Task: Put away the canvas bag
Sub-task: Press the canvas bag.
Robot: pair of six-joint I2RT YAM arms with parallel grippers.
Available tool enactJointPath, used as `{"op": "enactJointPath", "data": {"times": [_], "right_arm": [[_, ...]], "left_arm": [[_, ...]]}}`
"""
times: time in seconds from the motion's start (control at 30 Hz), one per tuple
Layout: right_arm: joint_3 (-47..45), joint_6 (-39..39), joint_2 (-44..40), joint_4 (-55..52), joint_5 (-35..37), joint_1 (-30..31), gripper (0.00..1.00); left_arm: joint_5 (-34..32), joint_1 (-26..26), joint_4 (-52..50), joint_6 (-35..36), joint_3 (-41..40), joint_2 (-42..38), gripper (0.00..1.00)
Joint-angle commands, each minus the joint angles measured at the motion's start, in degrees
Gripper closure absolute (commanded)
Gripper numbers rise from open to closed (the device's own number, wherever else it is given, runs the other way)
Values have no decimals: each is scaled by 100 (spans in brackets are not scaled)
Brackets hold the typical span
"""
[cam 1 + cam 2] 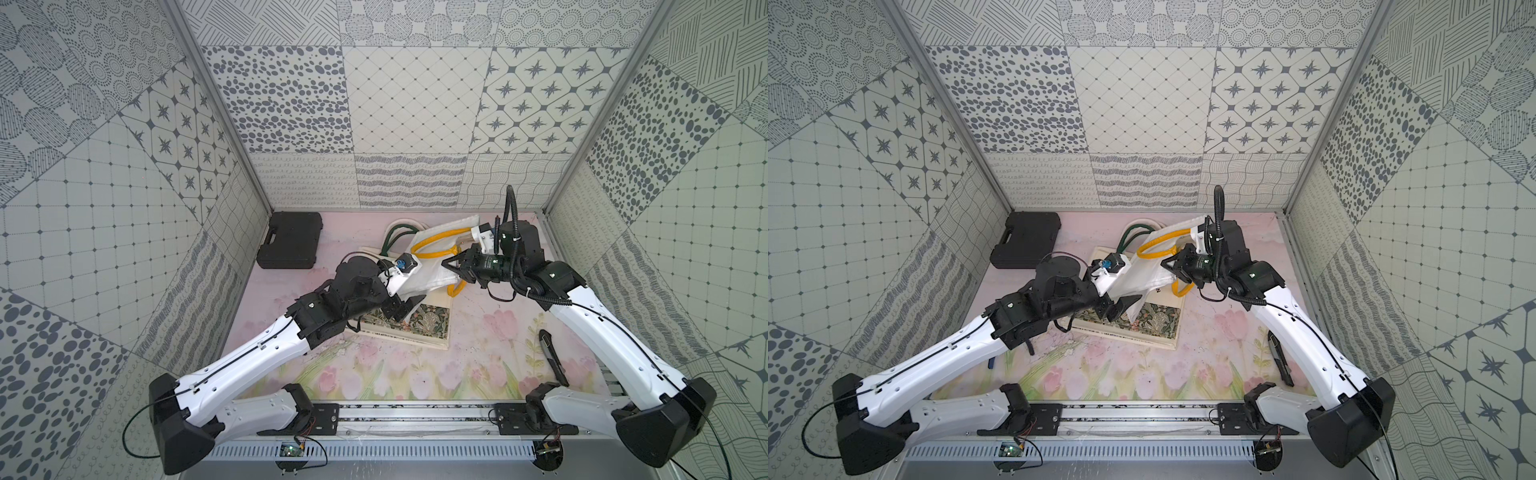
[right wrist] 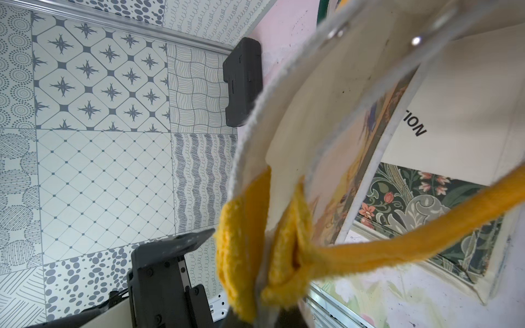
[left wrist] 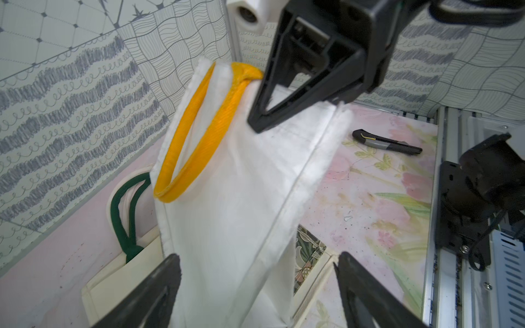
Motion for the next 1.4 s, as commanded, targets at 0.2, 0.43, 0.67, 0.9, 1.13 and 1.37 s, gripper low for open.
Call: {"op": "enactJointPath", "data": {"times": [0.2, 0.43, 0.67, 0.9, 1.13, 1.37], "right_arm": [[-93, 400, -118, 808, -124, 152, 100], [-144, 722, -208, 960, -363, 171, 100], [-2, 751, -342, 843, -383, 132, 100], [146, 891, -474, 870, -454, -53, 100], [161, 882, -543, 874, -629, -374, 100], [183, 1170, -580, 1166, -893, -566, 100]], "left_arm": [[-2020, -1094, 1264, 1272, -99, 761, 8], [-4072, -1355, 2176, 1843, -95, 1488, 8], [-4755, -1367, 2365, 1801, -466, 1329, 8], [-5031, -1365, 2276, 1602, -776, 1082, 72], [-4745, -1368, 2270, 1240, -1062, 723, 41], [-4497, -1350, 2336, 927, -1460, 512, 100]]}}
